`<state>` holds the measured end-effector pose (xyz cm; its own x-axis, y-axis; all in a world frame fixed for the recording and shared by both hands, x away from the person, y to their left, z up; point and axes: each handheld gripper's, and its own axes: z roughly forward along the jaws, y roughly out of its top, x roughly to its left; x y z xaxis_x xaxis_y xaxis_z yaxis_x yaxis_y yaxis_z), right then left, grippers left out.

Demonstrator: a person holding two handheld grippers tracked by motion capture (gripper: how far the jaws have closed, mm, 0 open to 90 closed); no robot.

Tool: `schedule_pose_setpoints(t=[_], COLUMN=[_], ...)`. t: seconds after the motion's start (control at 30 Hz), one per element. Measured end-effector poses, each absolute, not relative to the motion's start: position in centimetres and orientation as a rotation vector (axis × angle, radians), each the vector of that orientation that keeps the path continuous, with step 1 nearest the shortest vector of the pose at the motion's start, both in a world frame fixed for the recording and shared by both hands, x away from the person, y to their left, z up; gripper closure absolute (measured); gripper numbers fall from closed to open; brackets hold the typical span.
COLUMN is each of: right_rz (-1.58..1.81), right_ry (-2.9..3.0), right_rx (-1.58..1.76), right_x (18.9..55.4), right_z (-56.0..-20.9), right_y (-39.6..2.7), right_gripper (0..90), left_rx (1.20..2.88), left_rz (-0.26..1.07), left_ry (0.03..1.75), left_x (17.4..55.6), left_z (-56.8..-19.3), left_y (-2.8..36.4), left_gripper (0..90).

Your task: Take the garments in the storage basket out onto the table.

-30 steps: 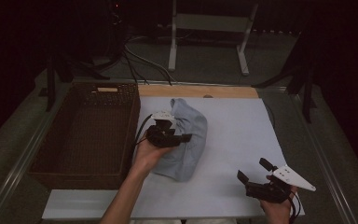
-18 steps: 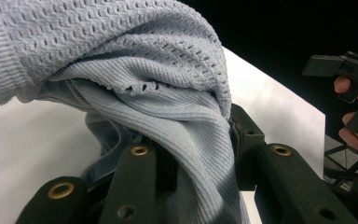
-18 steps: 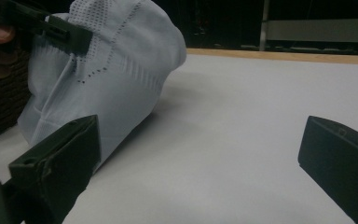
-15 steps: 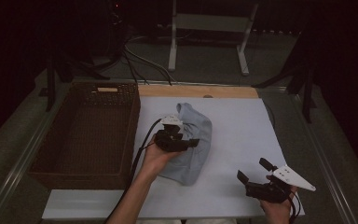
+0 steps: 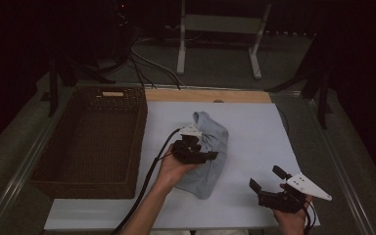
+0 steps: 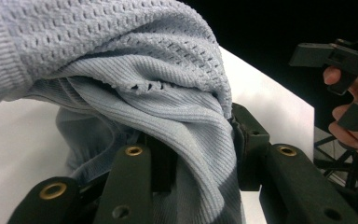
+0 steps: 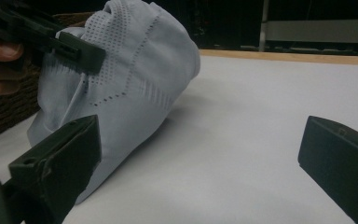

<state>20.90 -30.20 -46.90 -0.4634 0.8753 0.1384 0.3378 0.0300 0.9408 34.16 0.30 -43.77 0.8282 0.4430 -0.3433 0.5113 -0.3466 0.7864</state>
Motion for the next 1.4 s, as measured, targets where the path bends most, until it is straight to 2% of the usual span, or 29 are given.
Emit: schedule_pose_setpoints(t=[0.63, 0.87, 0.97, 1.2, 1.4], right_rz=[1.441, 1.44, 1.44, 1.44, 1.44], right_ry=[1.815, 1.813, 1.815, 1.812, 1.815], right_rx=[1.229, 1.229, 1.229, 1.228, 1.227], right_x=[20.9, 20.9, 20.9, 20.9, 20.9], right_z=[-46.9, -46.9, -46.9, -46.8, -46.9], right_y=[-30.3, -30.3, -30.3, -30.3, -30.3], right_gripper=[0.0, 0.0, 0.0, 0.0, 0.0], left_rx=[1.99, 1.968, 1.961, 1.947, 1.955], left_rz=[-0.149, -0.106, -0.099, -0.175, -0.189], left_ry=[0.584, 0.602, 0.612, 0.534, 0.494], left_x=[33.2, 33.3, 33.2, 32.7, 32.3], left_z=[-43.0, -42.9, -42.9, -42.9, -42.7], left_y=[-2.5, -2.3, -2.4, -3.1, -3.6], left_gripper=[60.1, 39.4, 26.8, 25.4, 27.4])
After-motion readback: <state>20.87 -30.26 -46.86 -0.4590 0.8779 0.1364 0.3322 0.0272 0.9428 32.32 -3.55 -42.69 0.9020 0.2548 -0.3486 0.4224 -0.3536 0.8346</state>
